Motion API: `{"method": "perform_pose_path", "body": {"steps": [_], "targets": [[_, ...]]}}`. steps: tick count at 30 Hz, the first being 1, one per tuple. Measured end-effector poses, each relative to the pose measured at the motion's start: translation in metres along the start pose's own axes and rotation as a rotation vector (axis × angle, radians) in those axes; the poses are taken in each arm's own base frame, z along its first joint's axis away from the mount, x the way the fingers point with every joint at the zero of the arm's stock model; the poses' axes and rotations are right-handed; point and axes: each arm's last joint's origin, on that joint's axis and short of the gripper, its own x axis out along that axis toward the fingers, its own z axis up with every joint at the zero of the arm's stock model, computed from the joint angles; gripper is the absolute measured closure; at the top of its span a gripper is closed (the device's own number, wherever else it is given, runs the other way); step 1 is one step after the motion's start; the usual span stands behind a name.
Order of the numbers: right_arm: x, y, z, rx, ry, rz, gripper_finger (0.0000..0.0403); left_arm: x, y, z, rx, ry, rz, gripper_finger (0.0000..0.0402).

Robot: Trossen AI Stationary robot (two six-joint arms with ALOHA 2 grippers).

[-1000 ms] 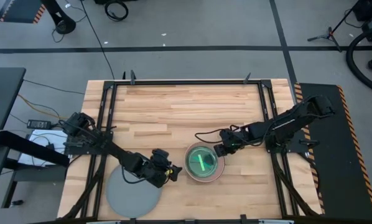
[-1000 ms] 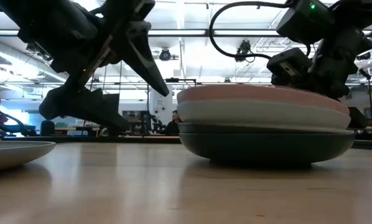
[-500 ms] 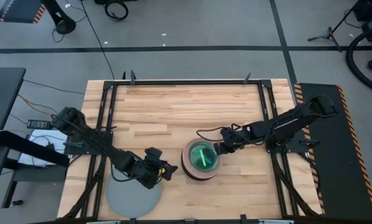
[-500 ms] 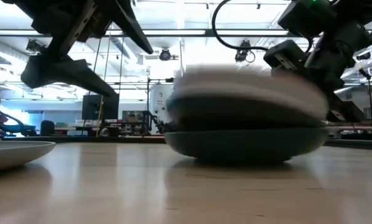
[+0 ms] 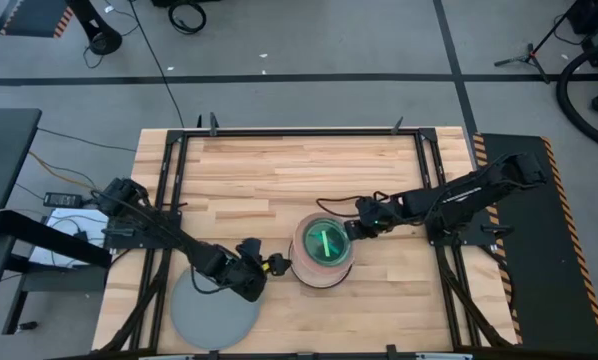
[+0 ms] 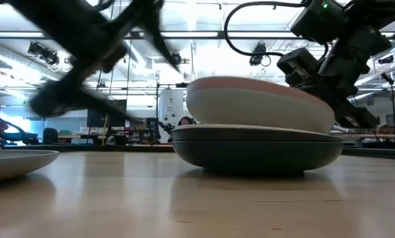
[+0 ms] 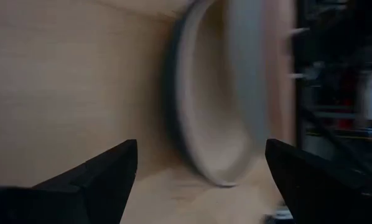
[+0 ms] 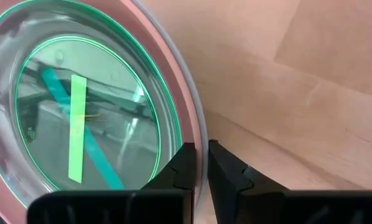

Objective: Stack plastic plates
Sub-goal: Stack the stacked plates on top of the gray plate

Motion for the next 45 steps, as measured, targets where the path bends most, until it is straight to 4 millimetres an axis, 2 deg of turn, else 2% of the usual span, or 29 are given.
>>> {"method": "perform_pose_path", "body": {"steps": [7,12,21,30,38,45], "targets": [[0.0,0.002,-0.015,-0.058,0.098,0.01,0.0369,0.016,-0.017,0.015,0.008,0.003,-0.077,0.0045],[-0.001,0.004,-0.025,-0.071,0.03,0.007,0.0359,0.023,-0.02,0.024,0.015,0.007,-0.06,0.0045],[-0.001,0.007,-0.027,-0.007,-0.094,0.023,0.0285,0.024,-0.019,0.025,0.037,0.014,-0.047,0.0045],[-0.001,0.011,-0.026,-0.004,-0.101,0.06,0.0232,0.025,-0.012,0.026,0.087,0.078,0.045,0.0045],[-0.002,0.014,-0.026,0.001,-0.104,0.094,0.0222,0.032,-0.014,0.037,0.161,0.1,0.059,0.0045],[-0.003,0.02,-0.033,-0.007,-0.088,0.15,0.0222,0.054,-0.011,0.037,0.199,0.239,0.044,0.0045]]}}
